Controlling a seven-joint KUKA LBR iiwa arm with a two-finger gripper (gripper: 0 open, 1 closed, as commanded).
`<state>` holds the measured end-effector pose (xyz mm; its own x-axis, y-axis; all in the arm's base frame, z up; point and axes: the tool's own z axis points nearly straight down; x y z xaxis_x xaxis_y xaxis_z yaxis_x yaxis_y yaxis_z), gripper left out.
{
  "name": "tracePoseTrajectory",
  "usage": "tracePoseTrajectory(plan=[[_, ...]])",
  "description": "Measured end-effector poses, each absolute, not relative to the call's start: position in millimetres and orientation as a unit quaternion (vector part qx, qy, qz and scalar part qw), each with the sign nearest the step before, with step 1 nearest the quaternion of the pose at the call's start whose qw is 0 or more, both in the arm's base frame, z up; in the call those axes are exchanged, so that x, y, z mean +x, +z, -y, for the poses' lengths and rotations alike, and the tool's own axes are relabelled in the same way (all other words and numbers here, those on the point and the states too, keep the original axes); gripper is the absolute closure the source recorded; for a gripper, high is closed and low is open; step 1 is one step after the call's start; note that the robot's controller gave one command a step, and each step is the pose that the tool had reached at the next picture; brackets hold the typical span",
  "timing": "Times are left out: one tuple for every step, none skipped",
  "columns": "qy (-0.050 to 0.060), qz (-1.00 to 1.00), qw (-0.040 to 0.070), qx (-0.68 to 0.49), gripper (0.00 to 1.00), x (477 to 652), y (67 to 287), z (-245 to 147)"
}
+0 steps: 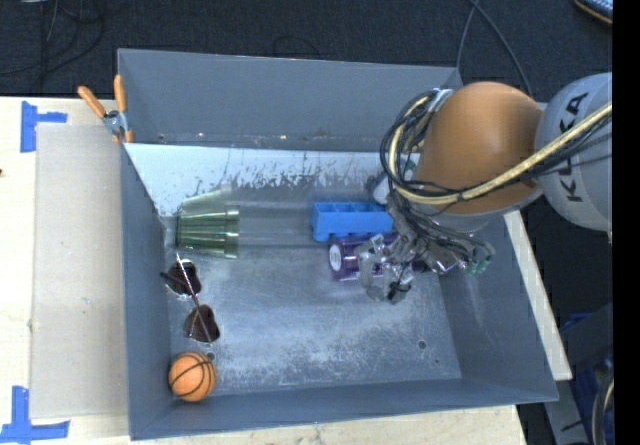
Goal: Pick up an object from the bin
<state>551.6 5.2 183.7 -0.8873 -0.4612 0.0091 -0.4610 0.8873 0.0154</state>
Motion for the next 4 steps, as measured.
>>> tracePoseTrajectory(plan=[[-0.01, 0.95, 0.015, 0.312, 1.0, 528.4, 189.8, 52.3], [-0.008, 0.942, 0.014, 0.336, 1.0, 540.5, 185.5, 74.5], [-0.01, 0.955, 0.014, 0.298, 1.0, 540.4, 155.6, 62.2], [-0.01, 0.936, 0.012, 0.353, 1.0, 540.2, 159.8, 32.6]])
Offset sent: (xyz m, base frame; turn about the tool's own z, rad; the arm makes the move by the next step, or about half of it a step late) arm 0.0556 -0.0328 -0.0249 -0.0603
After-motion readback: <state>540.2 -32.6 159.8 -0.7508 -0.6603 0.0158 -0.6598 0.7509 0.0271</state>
